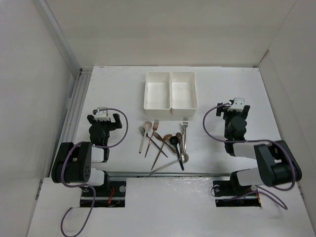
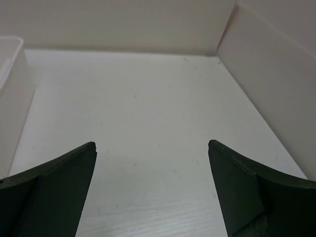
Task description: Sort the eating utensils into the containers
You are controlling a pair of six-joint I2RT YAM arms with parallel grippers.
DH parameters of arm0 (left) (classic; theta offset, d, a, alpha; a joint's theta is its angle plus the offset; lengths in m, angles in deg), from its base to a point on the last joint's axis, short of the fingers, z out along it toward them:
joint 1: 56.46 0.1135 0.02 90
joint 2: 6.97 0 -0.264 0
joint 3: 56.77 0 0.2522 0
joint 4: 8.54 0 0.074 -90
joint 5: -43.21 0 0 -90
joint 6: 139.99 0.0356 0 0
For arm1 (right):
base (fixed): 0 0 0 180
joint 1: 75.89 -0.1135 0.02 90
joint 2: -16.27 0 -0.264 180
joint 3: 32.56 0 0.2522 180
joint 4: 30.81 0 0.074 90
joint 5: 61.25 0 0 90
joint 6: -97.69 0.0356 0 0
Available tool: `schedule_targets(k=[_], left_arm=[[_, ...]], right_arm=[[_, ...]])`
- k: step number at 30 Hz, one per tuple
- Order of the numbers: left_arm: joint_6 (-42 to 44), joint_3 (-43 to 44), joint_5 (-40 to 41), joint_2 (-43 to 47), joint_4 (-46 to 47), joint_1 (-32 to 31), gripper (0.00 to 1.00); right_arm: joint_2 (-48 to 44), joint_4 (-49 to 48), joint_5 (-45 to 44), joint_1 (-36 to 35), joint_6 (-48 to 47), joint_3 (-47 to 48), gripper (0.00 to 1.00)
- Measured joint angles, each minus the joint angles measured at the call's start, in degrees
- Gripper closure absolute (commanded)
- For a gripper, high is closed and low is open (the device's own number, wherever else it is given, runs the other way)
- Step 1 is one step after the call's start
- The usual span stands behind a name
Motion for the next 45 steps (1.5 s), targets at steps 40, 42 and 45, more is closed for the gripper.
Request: schedule_targets(k=[40, 42, 45], left_arm=[[7.98, 48.74, -2.69, 0.39, -102.71, -32.04, 0.31], [6.82, 48.30, -1.77, -1.70, -102.22, -31.63, 0.40], [5.18, 47.41, -0.39, -3.08, -101.53, -30.05, 0.42]], right_arm=[[-22.82, 99.32, 1.33, -26.73, 37.86, 25.40, 0.11], [-19.43, 99.25, 1.16, -27.56, 38.42, 25.99, 0.11], [-16.74, 98.82, 1.64, -28.28, 38.91, 26.16, 0.12]])
